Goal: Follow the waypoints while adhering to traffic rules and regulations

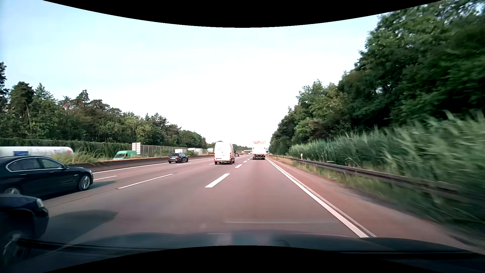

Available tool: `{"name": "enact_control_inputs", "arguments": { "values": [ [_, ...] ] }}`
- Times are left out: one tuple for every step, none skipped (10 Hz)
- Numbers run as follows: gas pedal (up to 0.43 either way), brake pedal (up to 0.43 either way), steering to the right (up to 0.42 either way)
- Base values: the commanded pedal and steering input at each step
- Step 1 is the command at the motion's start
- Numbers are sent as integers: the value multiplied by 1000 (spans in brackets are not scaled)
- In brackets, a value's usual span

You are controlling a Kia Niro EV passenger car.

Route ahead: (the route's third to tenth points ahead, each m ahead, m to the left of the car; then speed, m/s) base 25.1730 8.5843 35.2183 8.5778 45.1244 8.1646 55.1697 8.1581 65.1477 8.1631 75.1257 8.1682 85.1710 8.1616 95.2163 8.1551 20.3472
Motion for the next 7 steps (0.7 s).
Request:
{"name": "enact_control_inputs", "arguments": {
  "values": [
    [118, 0, -2],
    [118, 0, -2],
    [118, 0, -2],
    [118, 0, -2],
    [118, 0, -2],
    [118, 0, -2],
    [118, 0, -2]
  ]
}}
